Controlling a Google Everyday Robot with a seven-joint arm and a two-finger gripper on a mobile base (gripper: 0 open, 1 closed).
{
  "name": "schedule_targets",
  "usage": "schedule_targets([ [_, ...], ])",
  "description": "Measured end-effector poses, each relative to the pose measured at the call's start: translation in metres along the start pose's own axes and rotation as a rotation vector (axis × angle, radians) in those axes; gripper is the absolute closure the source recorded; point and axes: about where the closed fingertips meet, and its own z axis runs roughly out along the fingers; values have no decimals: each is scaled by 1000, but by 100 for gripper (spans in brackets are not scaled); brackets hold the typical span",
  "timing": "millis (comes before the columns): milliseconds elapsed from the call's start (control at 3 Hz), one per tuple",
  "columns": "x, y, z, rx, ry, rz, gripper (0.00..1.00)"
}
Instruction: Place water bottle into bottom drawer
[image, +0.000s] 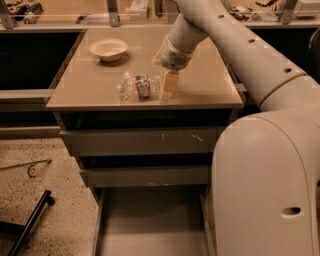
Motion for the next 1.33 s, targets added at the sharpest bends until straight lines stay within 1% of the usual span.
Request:
schedule_targets([
  [1000, 0, 0, 0, 0, 0, 0, 84],
  [1333, -9, 16, -9, 12, 19, -18, 100],
])
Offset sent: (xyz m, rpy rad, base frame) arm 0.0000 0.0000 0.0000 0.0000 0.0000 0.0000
